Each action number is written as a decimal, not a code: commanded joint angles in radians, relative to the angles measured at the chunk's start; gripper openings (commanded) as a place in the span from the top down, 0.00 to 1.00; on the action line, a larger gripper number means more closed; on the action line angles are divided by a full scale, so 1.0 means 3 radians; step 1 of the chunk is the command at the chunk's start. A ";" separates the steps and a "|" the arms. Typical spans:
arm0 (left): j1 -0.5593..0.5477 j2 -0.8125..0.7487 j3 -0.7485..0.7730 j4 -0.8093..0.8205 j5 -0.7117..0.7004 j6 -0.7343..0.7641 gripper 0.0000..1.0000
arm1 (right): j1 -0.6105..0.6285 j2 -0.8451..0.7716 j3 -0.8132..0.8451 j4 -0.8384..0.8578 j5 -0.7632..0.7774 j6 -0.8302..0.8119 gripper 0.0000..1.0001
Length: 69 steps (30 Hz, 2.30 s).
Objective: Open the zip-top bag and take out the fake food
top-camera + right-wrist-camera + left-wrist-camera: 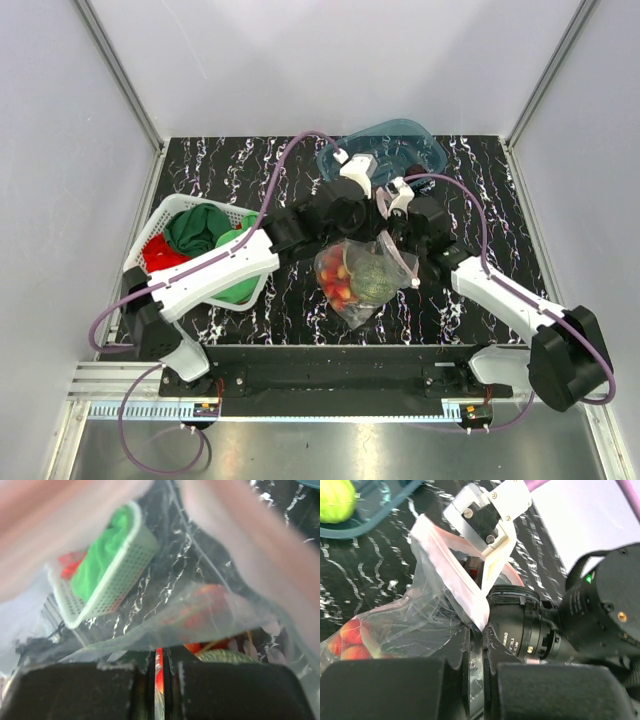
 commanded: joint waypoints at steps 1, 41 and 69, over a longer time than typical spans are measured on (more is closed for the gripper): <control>0.0187 -0.0594 -0.0350 -0.0091 -0.0389 -0.0008 1.00 | -0.0091 -0.0319 -0.0104 -0.0061 0.0302 -0.0078 1.00; 0.0172 -0.0544 -0.0985 0.1208 0.0930 -0.0320 0.37 | 0.0149 -0.0054 0.0233 -0.0327 0.0062 0.0080 1.00; 0.0295 -0.1270 -0.1522 0.1339 0.1027 -0.0258 1.00 | 0.0154 -0.0110 0.0386 -0.0654 0.0241 -0.0068 1.00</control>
